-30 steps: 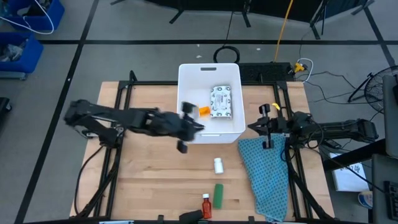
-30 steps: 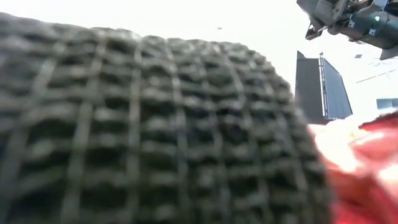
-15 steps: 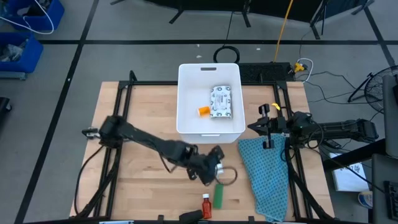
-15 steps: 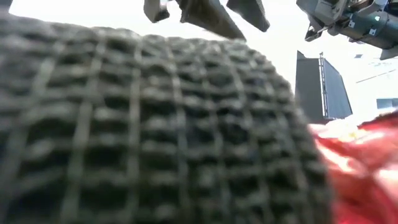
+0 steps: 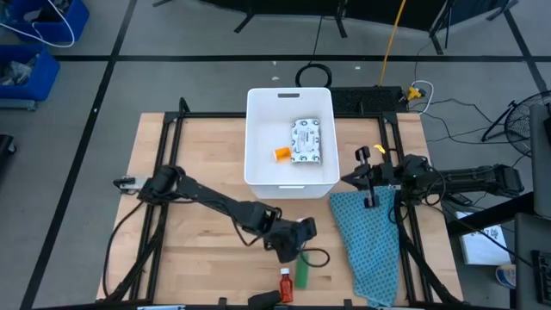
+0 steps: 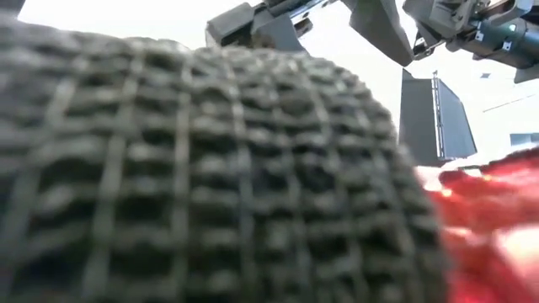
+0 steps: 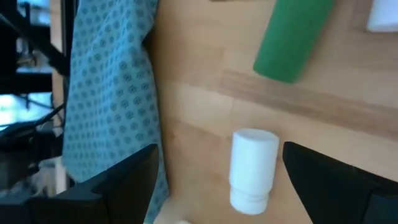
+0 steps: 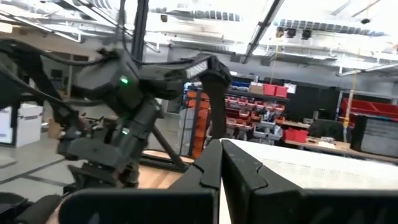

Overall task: Pick & place medical supplies in basket/bin
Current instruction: Put the white pill bottle into the white bin

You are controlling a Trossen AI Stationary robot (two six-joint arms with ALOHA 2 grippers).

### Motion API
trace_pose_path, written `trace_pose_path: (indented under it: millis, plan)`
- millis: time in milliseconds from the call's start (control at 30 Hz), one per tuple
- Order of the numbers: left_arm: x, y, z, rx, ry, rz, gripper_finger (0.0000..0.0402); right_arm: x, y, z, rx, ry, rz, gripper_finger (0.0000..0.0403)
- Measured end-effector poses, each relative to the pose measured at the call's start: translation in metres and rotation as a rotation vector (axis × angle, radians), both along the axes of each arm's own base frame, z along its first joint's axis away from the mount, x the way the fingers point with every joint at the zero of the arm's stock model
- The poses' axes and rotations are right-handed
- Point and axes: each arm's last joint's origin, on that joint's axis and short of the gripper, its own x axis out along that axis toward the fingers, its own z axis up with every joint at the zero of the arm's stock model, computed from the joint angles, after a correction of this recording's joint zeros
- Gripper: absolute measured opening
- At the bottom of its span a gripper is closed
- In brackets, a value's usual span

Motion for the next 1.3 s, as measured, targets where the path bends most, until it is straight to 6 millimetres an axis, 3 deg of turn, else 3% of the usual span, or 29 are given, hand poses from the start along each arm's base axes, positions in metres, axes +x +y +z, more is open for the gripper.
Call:
trace_pose_path:
  millis: [167, 300, 533, 1300]
  plan:
    - [0.008, 0.018, -0.006, -0.053, 0.025, -0.013, 0.0344, 0.000, 0.000, 0.000, -0.002, 0.005, 0.002, 0.0000]
    - [0.015, 0.030, -0.027, -0.033, 0.080, -0.013, 0.0344, 0.000, 0.000, 0.000, -0.002, 0.005, 0.001, 0.0000]
    - [0.021, 0.033, -0.060, 0.035, 0.145, -0.067, 0.0344, 0.000, 0.000, -0.001, 0.024, 0.011, 0.009, 0.0000]
    - [0.025, 0.067, -0.067, -0.070, 0.208, -0.105, 0.0344, 0.002, 0.000, -0.004, 0.042, 0.049, 0.013, 0.0000]
